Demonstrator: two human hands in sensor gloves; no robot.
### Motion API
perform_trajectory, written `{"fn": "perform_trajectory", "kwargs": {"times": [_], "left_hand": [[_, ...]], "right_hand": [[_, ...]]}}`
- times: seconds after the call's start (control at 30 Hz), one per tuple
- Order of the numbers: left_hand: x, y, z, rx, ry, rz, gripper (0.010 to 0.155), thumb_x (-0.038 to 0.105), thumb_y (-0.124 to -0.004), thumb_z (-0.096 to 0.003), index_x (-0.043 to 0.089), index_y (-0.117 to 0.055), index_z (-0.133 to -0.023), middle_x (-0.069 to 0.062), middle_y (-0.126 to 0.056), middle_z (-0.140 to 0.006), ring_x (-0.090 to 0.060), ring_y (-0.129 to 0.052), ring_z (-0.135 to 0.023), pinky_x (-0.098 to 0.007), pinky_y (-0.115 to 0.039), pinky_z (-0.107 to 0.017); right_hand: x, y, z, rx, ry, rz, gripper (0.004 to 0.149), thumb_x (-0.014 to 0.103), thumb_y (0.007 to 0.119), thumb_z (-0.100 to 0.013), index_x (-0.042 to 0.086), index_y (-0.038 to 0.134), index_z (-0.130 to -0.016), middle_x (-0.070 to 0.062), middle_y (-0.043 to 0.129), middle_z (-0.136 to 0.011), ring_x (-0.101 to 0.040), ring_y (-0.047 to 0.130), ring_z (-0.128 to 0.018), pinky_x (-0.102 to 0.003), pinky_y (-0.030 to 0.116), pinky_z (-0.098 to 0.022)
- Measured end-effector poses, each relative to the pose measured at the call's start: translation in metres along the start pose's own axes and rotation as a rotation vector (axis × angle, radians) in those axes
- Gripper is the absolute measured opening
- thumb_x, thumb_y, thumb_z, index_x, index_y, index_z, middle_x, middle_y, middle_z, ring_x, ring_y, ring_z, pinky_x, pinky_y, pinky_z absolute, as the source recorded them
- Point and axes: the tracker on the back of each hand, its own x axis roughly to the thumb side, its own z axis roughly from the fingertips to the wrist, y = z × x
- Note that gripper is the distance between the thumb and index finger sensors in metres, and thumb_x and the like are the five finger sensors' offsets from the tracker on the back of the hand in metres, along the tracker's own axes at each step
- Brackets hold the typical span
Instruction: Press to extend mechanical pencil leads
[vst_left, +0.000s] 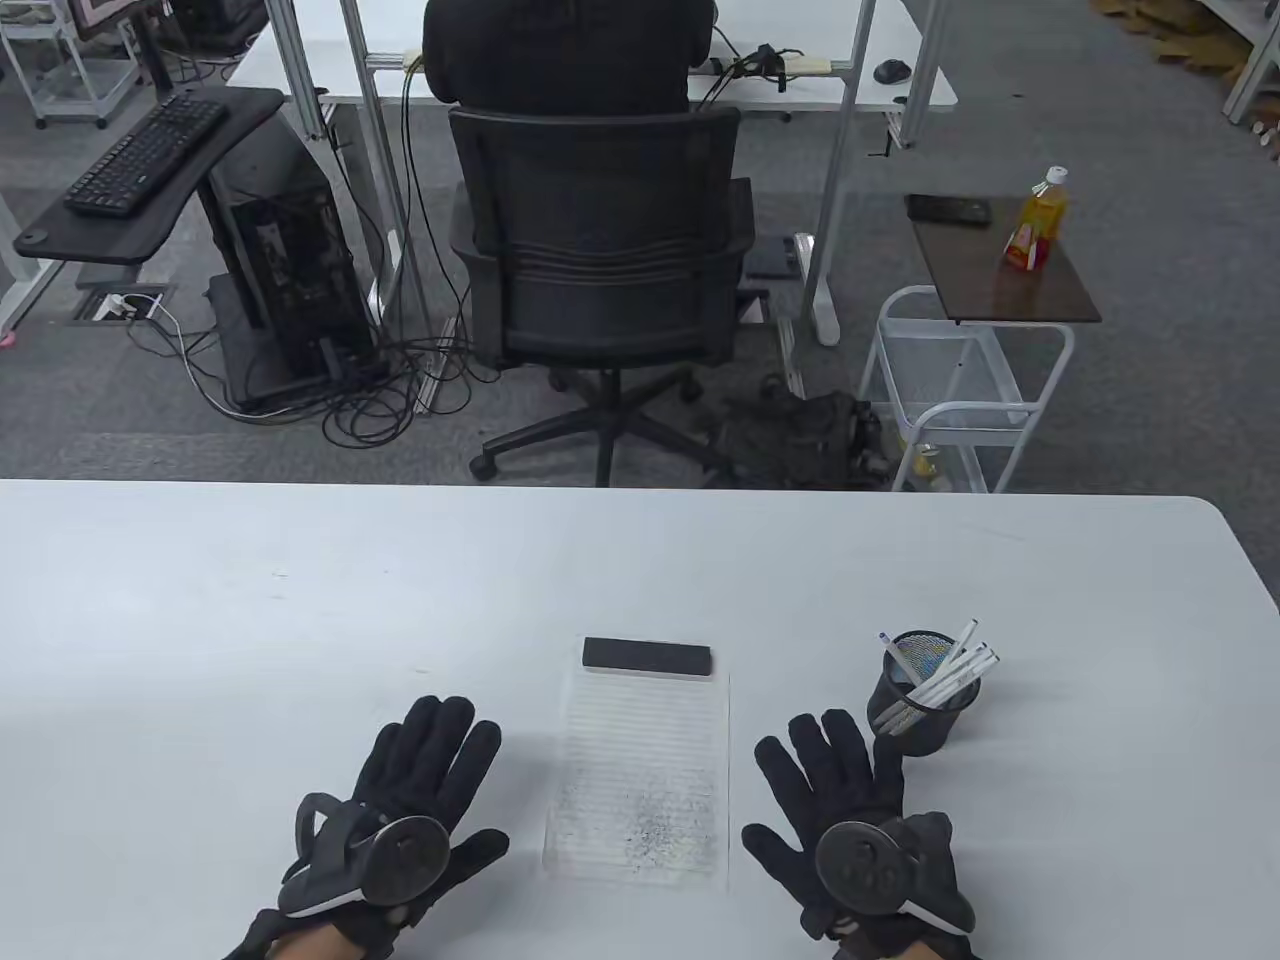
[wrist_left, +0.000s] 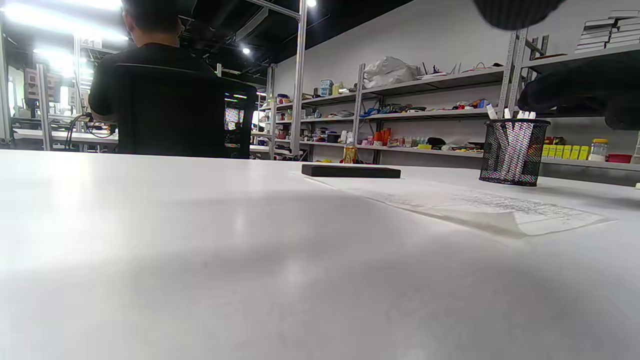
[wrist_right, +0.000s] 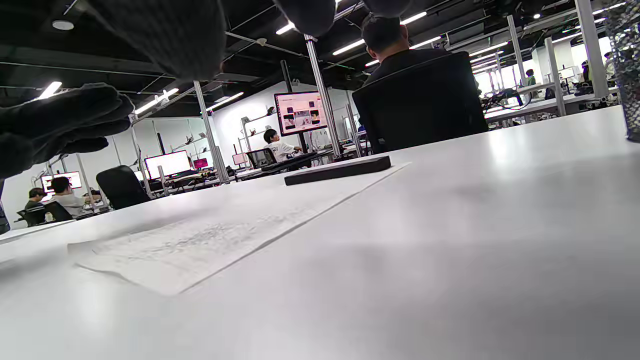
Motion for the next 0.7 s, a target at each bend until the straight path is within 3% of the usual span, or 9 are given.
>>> {"fn": "perform_trajectory", "kwargs": {"times": [0.4, 0.7], "left_hand": [[0.002, 0.003, 0.000, 0.006, -0.012, -0.017, 0.093, 0.068, -0.064, -0.0435, 0.026, -0.020, -0.114, -0.012, -0.018, -0.120, -0.048, -0.028, -0.112, -0.065, -0.038, -0.077], [0.000, 0.000, -0.001, -0.013, -0.012, -0.031, 0.093, 0.067, -0.065, -0.0437, 0.026, -0.021, -0.114, -0.012, -0.018, -0.120, -0.048, -0.028, -0.112, -0.065, -0.038, -0.077]], "right_hand": [[0.011, 0.001, -0.005, -0.003, -0.007, 0.015, 0.076, 0.054, 0.082, -0.052, 0.015, 0.057, -0.112, -0.024, 0.045, -0.115, -0.060, 0.038, -0.106, -0.083, 0.025, -0.064], [-0.012, -0.030, -0.003, -0.178, 0.190, 0.033, 0.070, 0.047, 0.087, -0.053, 0.007, 0.066, -0.107, -0.026, 0.059, -0.104, -0.058, 0.054, -0.094, -0.081, 0.038, -0.067]]}}
